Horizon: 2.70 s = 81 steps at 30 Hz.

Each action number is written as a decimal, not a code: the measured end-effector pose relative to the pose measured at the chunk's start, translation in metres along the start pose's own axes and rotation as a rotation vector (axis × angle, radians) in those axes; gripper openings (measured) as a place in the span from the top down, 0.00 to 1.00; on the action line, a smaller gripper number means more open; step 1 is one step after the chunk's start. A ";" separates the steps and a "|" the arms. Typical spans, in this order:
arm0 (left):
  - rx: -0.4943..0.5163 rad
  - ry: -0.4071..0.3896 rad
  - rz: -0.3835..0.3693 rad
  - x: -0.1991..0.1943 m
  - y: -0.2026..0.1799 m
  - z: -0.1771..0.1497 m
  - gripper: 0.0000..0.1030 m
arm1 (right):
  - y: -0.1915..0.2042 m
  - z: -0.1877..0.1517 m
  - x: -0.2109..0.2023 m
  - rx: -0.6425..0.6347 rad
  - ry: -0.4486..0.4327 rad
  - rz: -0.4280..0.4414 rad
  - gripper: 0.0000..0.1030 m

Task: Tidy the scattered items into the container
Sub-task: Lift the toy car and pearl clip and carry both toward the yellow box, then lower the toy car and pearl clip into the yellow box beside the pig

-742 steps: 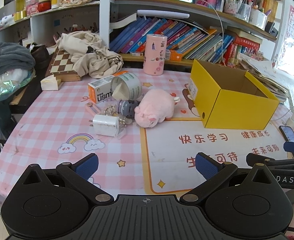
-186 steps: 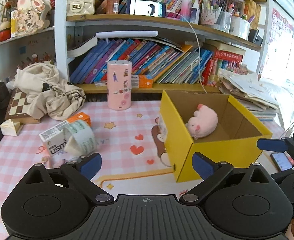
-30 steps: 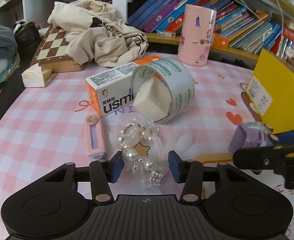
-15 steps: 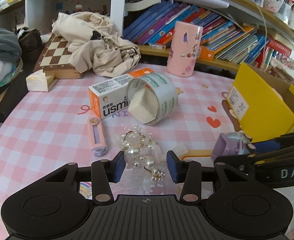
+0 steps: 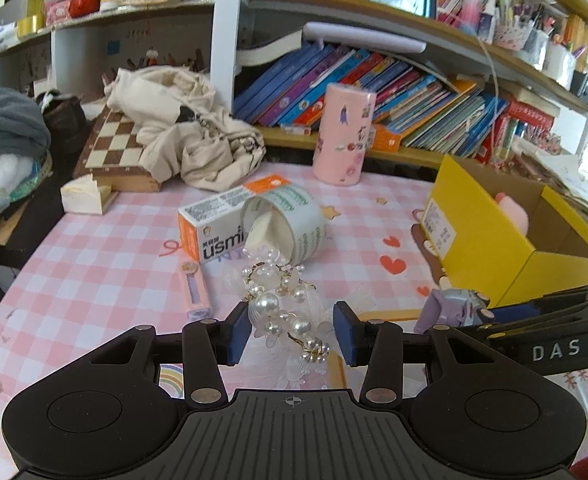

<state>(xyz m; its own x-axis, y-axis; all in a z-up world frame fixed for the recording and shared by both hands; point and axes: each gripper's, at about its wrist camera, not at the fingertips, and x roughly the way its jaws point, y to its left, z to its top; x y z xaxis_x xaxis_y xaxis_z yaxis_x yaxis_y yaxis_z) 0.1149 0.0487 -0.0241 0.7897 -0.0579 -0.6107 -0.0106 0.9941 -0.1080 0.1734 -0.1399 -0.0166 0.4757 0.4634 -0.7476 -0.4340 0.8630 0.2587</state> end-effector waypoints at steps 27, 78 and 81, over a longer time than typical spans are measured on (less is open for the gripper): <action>0.034 -0.197 -0.100 -0.082 -0.005 -0.010 0.58 | 0.023 -0.037 -0.054 0.010 -0.116 -0.047 0.39; 0.264 -0.107 -0.464 -0.029 -0.147 0.008 0.58 | -0.098 -0.078 -0.133 0.278 -0.219 -0.305 0.39; 0.260 -0.113 -0.469 -0.027 -0.154 0.010 0.58 | -0.106 -0.074 -0.135 0.260 -0.221 -0.308 0.39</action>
<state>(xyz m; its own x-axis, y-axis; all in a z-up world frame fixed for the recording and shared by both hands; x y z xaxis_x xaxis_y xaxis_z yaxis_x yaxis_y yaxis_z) 0.1017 -0.1023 0.0170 0.7344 -0.5042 -0.4543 0.4989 0.8549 -0.1421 0.0986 -0.3085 0.0116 0.7167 0.1845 -0.6725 -0.0533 0.9760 0.2110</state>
